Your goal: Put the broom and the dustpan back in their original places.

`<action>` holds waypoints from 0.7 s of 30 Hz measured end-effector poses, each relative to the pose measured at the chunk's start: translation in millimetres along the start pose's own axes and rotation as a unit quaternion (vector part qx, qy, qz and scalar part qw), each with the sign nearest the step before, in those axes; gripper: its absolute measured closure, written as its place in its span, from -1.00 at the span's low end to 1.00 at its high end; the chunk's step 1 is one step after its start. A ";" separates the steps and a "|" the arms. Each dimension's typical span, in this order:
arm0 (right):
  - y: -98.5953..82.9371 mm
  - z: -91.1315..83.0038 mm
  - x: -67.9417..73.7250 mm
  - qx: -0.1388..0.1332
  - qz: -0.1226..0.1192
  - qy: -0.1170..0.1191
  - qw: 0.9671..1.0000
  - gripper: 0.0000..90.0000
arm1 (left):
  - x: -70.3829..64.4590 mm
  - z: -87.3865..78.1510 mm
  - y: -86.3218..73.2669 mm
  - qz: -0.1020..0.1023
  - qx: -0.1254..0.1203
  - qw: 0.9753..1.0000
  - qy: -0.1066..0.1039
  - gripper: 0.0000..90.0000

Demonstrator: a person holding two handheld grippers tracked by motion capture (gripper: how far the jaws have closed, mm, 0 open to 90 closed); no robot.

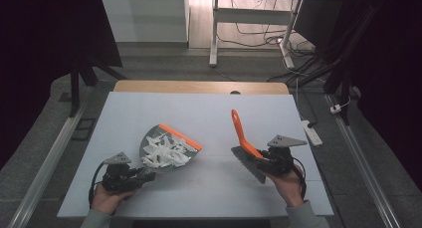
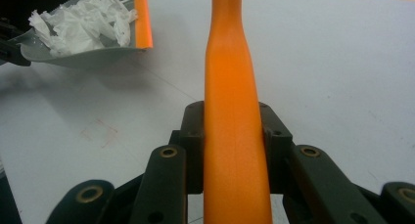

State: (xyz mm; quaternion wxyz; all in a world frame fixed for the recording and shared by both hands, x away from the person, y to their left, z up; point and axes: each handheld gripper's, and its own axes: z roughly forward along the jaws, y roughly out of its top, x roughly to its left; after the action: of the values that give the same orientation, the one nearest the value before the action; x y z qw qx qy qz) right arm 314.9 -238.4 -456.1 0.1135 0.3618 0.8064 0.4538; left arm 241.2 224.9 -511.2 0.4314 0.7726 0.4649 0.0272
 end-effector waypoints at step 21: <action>-11.5 -1.8 -2.9 0.012 0.046 0.024 0.999 0.55 | 5.0 -2.6 -12.5 -0.089 -0.027 0.993 0.079 0.36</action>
State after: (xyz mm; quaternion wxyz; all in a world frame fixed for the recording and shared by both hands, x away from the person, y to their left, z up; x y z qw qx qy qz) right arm 310.5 -245.3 -464.8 0.0681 0.3889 0.7968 0.4575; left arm 234.2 232.8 -520.1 0.4151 0.7116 0.5635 0.0620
